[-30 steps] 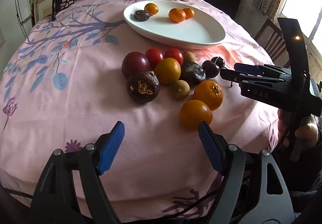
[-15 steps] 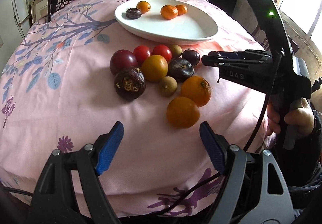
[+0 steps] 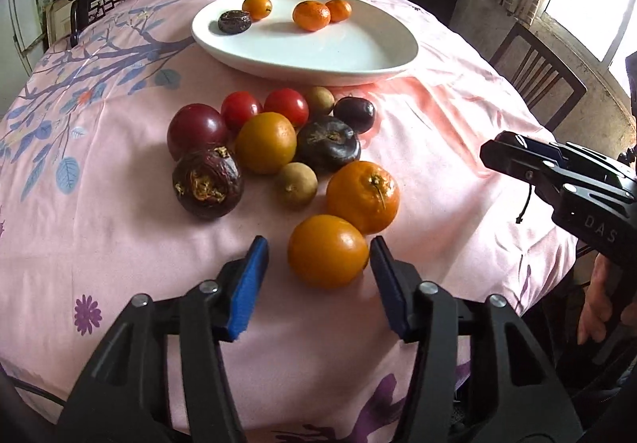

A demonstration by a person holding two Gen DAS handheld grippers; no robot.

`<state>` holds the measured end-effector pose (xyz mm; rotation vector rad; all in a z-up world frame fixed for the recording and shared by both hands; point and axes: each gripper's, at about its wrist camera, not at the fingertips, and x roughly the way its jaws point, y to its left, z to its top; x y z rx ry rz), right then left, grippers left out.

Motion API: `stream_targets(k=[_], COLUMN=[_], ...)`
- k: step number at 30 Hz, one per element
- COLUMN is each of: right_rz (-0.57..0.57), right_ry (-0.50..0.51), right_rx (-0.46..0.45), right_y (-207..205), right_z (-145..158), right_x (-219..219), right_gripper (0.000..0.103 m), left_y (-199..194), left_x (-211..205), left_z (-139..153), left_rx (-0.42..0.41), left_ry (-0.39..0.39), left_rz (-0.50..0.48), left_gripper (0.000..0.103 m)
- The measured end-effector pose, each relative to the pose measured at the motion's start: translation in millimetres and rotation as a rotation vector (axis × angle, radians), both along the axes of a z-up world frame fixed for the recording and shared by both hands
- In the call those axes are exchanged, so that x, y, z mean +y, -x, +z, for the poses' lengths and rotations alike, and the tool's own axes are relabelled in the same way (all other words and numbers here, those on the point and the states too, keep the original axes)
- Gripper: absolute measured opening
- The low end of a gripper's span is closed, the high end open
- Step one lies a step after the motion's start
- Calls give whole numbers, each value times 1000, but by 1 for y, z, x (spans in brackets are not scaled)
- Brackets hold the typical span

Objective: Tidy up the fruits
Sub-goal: 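Grasp a yellow orange with the left tool while the right tool grasps a dark cherry, then carry both fruits over the white plate and open both tools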

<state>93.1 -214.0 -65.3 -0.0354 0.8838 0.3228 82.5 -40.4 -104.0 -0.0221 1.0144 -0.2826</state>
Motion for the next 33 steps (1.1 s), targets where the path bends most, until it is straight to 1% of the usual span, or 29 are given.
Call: stream_targets(k=[1,13,17,20,24,27,31,33], right_rz=[3,16,16,19,24,33,48,52], right_ry=[-3,-17,-29,-31,-28,-5,12,13], right_rx=[-2,2,8,8,13,-5,-48,-52], right_y=[1,3,0,-3,-15,-34,-85,-117], right_z=[1,0,-1,0,2,10,30,37], right_x=[0,6,7,8,11,15,20,22], right_gripper=[29,29,29,29,29,29,29,29], left_y=[0,8,6,-7,-37,-74,-145,-181], left_x=[0,12,16,20,25,24,20,17], left_z=[1,19,32,44,59,71,87,91], left_rx=[2,-32,-61,-90,-123,-130,-128,-110], left_ry=[13,57,54,38,5,-30,-62,-50], left_rz=[-3,12,5,10,28,25,55,63], left_gripper=[39,39,39,39,39,39,39,39])
